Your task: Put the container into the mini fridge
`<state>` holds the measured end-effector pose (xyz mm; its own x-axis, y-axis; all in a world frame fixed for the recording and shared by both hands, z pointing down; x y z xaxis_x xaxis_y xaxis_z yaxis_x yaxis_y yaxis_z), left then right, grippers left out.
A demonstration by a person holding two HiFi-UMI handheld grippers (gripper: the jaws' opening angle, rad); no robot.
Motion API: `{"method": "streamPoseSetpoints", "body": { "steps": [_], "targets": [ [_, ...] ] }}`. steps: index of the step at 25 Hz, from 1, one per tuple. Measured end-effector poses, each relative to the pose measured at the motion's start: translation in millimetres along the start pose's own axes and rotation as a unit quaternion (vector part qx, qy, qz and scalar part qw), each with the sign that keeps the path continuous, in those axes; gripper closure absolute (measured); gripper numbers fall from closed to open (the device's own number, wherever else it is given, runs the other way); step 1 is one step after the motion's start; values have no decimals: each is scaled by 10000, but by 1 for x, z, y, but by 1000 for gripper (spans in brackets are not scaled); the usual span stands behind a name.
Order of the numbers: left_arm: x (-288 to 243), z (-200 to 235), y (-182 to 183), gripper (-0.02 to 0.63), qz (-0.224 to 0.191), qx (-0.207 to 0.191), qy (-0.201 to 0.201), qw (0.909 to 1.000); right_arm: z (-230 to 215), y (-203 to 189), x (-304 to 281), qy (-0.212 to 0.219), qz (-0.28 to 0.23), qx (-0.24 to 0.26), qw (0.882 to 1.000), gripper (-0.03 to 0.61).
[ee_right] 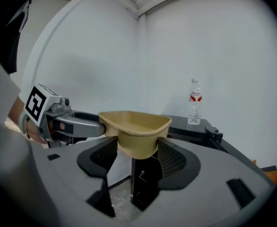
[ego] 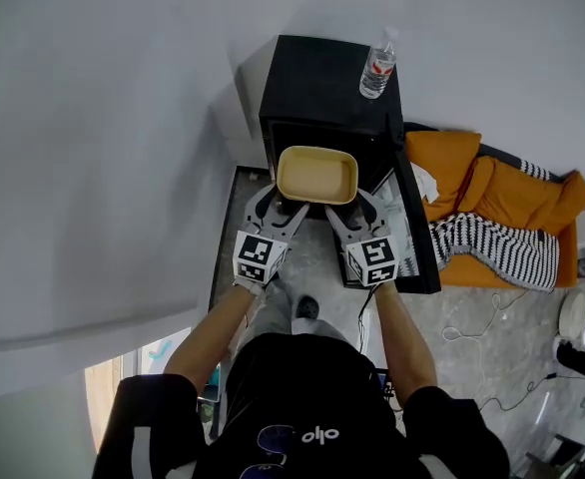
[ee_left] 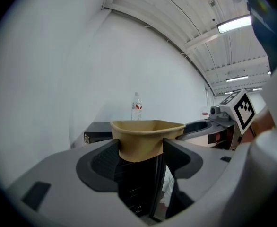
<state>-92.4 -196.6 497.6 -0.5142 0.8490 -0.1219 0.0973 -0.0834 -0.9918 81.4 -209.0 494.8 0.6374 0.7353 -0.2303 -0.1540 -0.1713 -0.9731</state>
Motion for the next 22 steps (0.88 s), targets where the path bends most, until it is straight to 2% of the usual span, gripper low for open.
{"method": "streamPoseSetpoints", "body": {
  "steps": [12,22],
  "targets": [
    [-39,26,-44,318,176,51,-229,9996,-18,-36,-42,-207,298,-24,9993,304],
    [-63,38,-87,319,440,184,-312,9984,-30,-77,-70,-196,519,-165,9983,304]
  ]
}}
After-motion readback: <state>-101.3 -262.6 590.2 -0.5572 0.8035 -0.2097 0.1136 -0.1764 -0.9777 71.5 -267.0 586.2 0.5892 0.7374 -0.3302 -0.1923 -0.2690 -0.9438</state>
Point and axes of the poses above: the fingertips, and each gripper's own axes: x backward along the fingers, z to its left, y out of its top, the point moved 7 cm from there along x, backward along the fingers, and after that the axes turned 2 degrees about -x, right-handed, at the moved point
